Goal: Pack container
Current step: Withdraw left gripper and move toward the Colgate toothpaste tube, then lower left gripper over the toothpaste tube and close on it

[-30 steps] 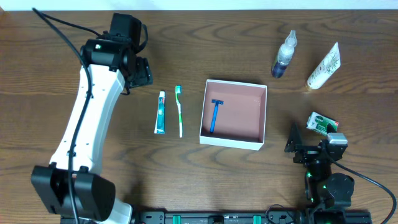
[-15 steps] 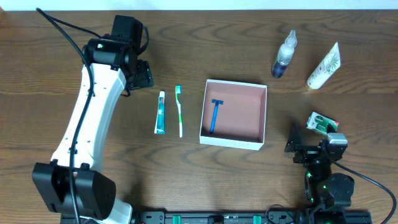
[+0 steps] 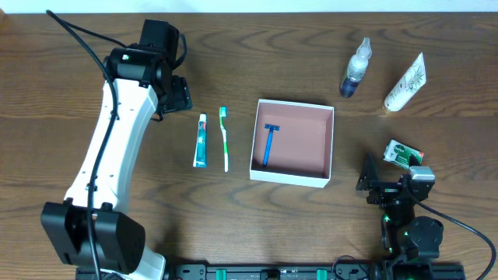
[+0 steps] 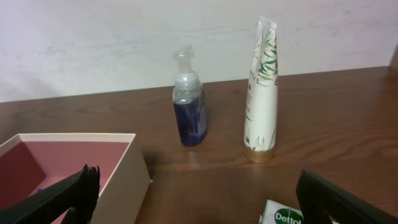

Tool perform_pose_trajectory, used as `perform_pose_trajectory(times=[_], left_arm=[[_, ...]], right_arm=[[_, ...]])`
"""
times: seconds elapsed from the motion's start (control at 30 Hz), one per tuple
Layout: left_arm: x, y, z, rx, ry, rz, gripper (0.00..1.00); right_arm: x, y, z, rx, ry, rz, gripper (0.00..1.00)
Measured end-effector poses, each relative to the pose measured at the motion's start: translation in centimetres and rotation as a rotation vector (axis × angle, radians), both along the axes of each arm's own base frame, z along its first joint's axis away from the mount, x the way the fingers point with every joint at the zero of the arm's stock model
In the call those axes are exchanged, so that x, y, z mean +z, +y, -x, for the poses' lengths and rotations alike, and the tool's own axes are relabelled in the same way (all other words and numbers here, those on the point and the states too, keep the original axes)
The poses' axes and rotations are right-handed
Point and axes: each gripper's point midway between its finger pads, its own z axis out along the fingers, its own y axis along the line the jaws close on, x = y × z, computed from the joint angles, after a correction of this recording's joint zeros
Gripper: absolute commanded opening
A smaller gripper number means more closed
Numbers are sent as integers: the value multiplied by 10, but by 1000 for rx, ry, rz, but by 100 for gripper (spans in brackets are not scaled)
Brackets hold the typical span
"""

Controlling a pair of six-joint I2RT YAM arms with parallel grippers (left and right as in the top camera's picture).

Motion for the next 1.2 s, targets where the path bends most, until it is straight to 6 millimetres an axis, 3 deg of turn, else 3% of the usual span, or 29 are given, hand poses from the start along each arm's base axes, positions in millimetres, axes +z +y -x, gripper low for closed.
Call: perform_pose_trajectory(times=[0.53, 1.2], left_arm=[[-63, 1, 27, -5, 159, -8, 88], [-75, -8, 27, -15, 164, 48, 88]], right_arm=[[0, 0, 0, 0, 0, 0, 99], [0, 0, 0, 0, 0, 0, 99]])
